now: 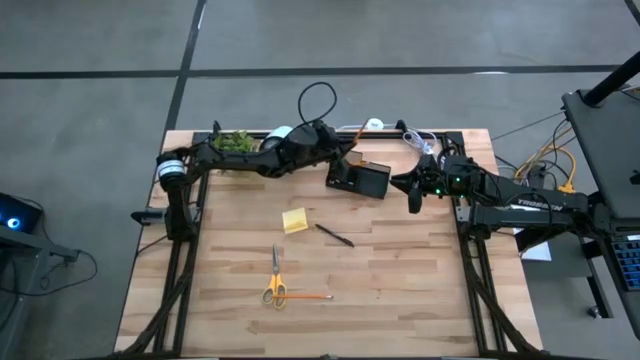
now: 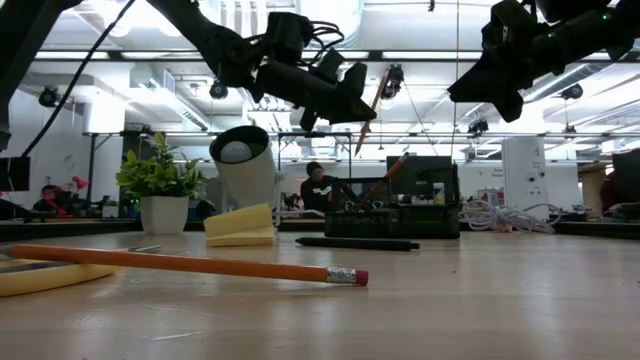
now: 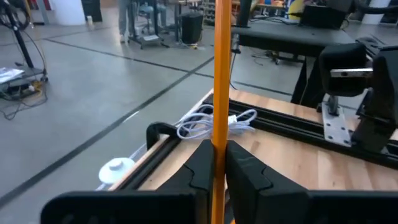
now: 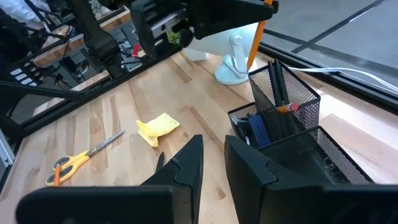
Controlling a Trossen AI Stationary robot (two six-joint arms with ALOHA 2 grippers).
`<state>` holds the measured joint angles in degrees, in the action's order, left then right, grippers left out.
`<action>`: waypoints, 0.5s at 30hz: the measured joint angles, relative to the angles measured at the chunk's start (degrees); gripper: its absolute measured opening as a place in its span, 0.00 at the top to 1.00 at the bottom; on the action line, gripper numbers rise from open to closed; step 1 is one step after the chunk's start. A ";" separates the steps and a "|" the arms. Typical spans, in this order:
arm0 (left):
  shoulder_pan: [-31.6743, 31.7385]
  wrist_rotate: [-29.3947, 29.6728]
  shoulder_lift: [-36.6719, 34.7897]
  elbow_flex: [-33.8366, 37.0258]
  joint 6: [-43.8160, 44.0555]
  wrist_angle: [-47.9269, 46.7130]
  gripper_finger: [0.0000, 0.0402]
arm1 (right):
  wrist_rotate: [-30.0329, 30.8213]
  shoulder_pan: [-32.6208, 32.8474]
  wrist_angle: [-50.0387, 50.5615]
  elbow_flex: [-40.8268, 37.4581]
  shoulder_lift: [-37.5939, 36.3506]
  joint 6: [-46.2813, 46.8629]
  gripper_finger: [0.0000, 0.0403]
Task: Pick and place office supplies into organizer
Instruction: Put the top pencil into the desk organizer
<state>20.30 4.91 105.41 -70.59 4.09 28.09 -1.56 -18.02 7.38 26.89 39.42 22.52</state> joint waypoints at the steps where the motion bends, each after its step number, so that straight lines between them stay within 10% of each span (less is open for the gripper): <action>1: 0.23 -0.02 0.02 0.00 -0.04 0.19 0.97 | 0.00 0.02 0.00 0.00 0.00 0.00 0.86; 15: 2.53 0.11 0.01 0.00 -1.69 1.10 0.97 | 0.00 0.02 0.13 0.00 0.00 0.00 0.86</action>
<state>22.83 5.02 105.43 -70.59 2.40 29.19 -1.56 -18.00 7.51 26.89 39.42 22.52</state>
